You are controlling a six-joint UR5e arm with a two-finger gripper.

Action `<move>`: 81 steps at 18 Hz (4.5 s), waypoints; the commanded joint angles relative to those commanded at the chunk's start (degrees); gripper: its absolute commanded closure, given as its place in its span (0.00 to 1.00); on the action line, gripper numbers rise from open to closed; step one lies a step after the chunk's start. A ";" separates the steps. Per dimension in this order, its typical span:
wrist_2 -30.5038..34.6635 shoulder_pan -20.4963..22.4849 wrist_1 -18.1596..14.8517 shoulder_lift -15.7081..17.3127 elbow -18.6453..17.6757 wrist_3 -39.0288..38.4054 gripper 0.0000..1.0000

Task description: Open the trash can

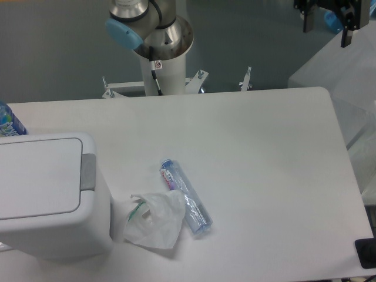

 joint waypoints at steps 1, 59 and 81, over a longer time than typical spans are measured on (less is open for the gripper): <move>0.09 0.00 0.00 0.00 0.00 0.00 0.00; -17.49 -37.18 21.36 -12.04 -5.01 -97.82 0.00; -17.49 -39.11 23.38 -13.53 -5.54 -100.37 0.00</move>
